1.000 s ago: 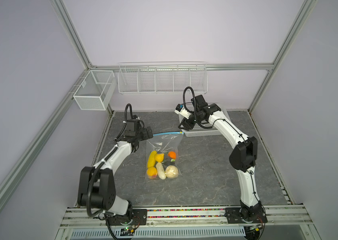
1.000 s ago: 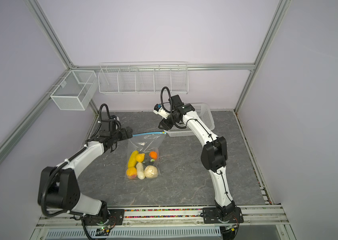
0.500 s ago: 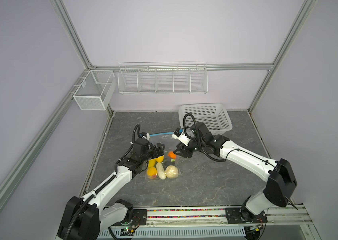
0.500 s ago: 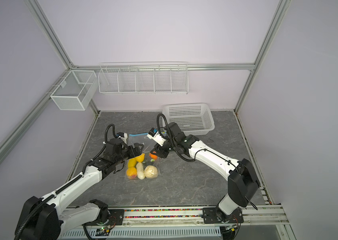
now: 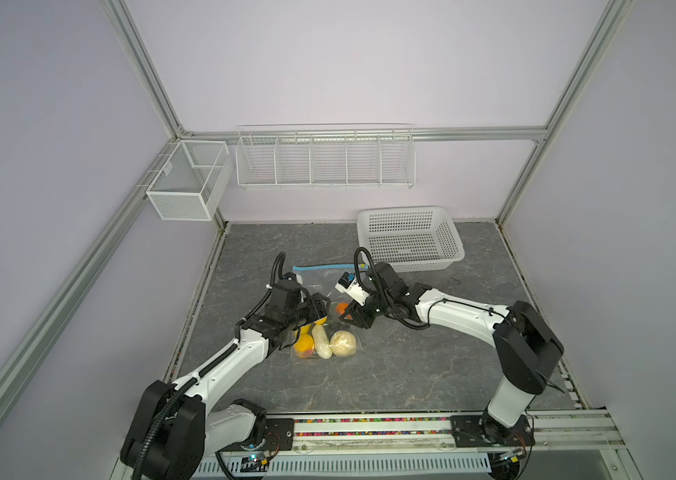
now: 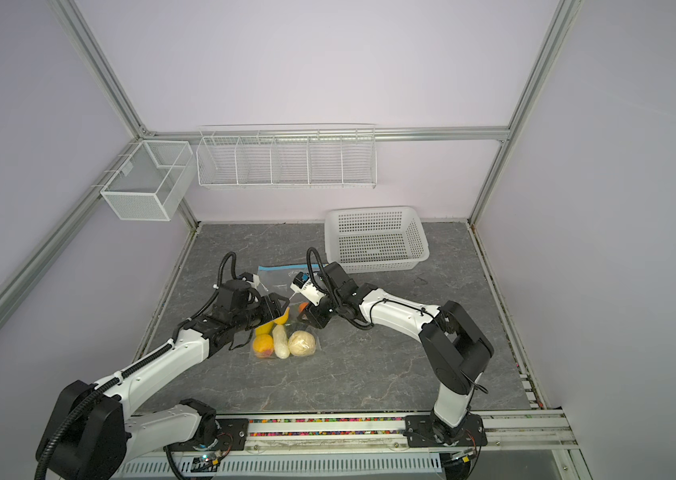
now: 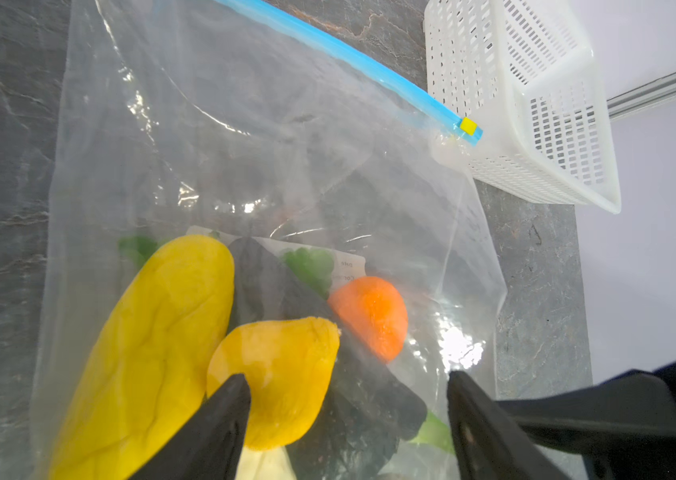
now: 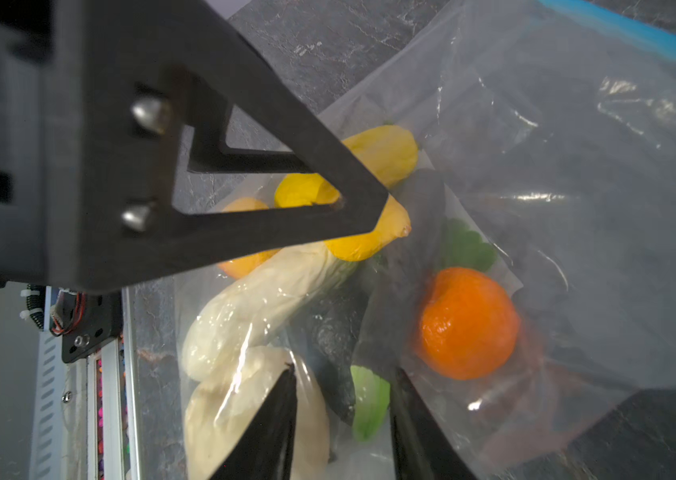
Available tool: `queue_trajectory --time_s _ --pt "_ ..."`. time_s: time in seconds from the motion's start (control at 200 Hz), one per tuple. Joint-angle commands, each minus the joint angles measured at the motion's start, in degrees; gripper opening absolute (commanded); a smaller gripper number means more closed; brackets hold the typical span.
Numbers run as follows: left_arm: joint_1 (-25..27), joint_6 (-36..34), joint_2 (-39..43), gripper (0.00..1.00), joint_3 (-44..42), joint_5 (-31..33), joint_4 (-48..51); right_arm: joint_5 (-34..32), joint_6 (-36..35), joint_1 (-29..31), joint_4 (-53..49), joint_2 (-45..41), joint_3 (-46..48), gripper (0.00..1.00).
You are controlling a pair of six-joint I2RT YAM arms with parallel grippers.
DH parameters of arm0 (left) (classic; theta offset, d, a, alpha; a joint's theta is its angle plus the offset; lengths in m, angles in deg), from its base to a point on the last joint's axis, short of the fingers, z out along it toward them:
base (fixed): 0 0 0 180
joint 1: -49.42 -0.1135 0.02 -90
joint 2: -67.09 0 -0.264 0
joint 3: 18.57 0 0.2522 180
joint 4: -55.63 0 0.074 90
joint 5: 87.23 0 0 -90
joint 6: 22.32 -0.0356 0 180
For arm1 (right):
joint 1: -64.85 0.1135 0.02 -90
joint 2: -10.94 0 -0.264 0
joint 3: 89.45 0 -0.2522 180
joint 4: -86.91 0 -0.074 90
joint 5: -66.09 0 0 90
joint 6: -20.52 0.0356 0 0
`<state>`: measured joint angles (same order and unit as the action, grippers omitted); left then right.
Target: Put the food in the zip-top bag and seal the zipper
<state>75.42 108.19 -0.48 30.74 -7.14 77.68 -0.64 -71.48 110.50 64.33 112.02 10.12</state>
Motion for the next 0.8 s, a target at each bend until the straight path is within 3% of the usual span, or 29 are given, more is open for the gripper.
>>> queue_trajectory --time_s 0.0,0.585,0.795 --pt "0.2 1.4 1.8 0.75 -1.7 1.2 0.2 1.2 0.5 -1.1 2.3 1.2 1.7 0.39" --pt "0.0 -0.4 3.3 0.80 -3.5 6.6 4.2 -2.2 0.7 -2.9 5.5 5.6 2.5 0.44" --pt "-0.9 -2.2 0.9 0.81 -4.1 8.4 1.0 -2.9 1.3 -3.3 6.4 8.1 1.5 0.47"
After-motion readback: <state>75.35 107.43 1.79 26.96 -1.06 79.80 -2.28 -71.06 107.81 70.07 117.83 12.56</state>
